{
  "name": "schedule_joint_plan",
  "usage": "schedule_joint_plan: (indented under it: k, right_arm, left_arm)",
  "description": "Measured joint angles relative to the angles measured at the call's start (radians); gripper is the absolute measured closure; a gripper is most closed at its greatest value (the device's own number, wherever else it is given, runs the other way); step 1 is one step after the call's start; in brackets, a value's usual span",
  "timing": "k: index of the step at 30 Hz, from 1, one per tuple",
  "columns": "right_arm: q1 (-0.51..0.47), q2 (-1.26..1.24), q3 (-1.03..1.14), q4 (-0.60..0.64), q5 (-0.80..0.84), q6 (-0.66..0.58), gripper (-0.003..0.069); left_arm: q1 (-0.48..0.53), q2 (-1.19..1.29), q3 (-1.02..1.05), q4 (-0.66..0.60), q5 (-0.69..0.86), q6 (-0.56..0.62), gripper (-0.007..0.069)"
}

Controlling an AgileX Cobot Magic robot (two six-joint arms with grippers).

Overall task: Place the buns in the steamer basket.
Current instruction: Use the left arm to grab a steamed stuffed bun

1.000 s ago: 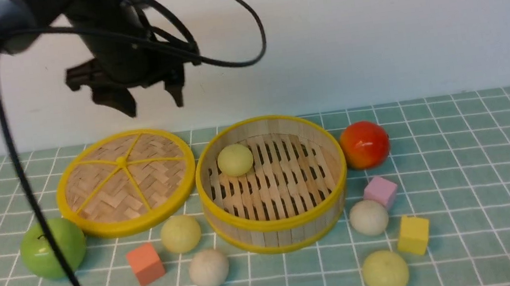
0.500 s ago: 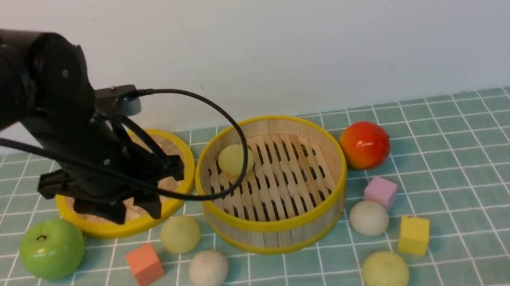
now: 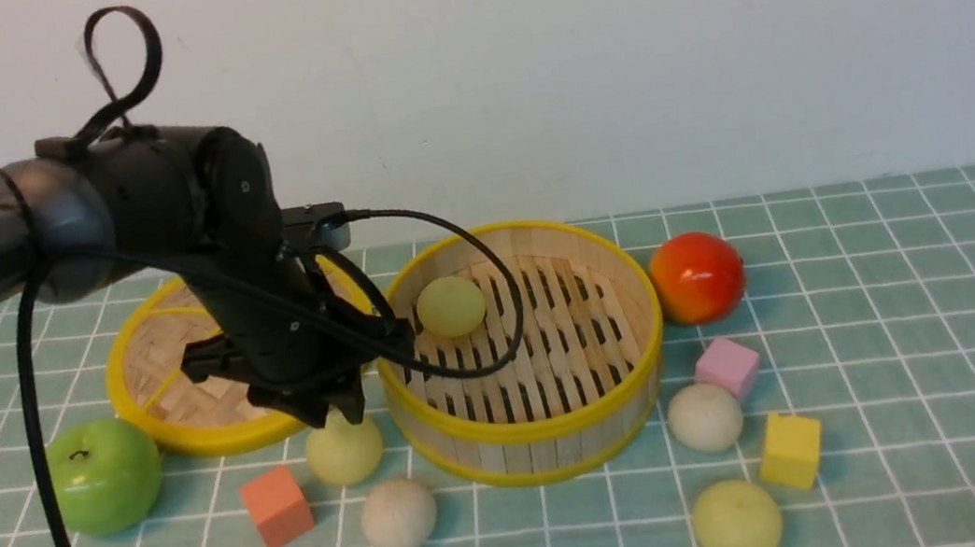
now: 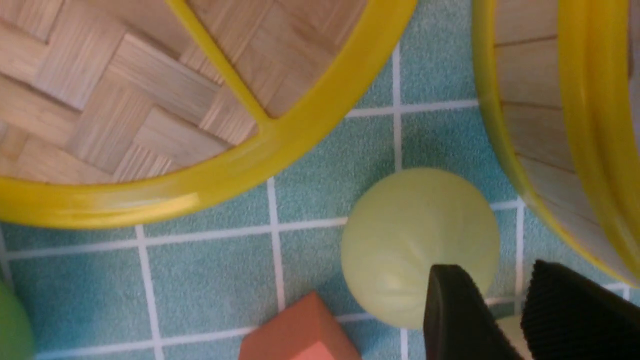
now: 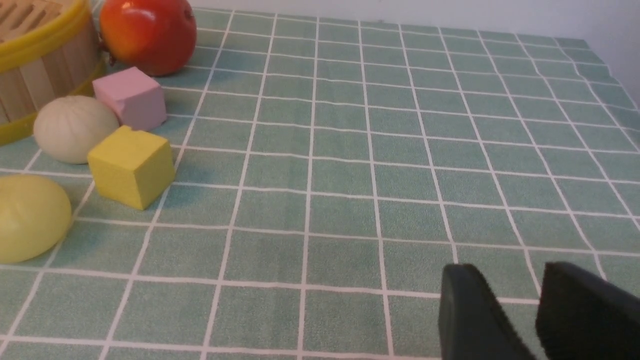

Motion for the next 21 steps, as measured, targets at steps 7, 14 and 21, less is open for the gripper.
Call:
schedule_joint_plan:
  k: [7,14,21]
  right_arm:
    - [0.0,0.0,0.0,-0.001,0.0,0.0,0.042]
    - [0.0,0.0,0.0,-0.001,0.0,0.0,0.042]
    - [0.0,0.0,0.0,-0.001,0.0,0.0,0.042]
  left_arm:
    - [0.0,0.067,-0.011,-0.001,-0.005,0.0,0.0384]
    - [0.0,0.097,-0.017,-0.001,-0.021,-0.014,0.0389]
    - [0.0,0.097,-0.017,0.0,-0.017,-0.017,0.0452]
